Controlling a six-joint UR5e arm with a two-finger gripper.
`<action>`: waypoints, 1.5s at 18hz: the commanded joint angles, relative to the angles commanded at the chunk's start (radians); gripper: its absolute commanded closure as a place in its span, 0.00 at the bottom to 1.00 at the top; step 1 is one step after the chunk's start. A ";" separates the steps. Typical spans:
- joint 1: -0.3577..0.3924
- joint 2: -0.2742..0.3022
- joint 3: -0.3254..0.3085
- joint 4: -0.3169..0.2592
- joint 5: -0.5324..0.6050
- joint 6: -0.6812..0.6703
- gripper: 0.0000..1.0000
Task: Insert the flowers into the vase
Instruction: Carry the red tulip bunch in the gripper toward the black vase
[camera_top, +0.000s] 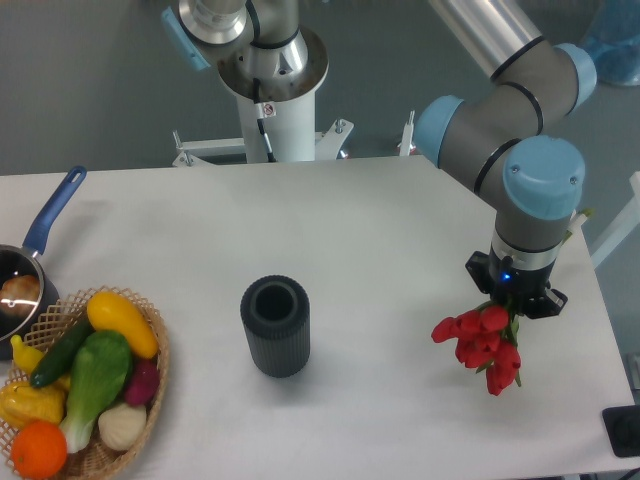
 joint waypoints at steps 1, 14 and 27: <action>0.000 0.000 -0.002 -0.002 0.000 0.002 1.00; 0.003 0.161 -0.081 0.015 -0.358 -0.113 1.00; -0.012 0.248 -0.179 0.290 -1.113 -0.321 1.00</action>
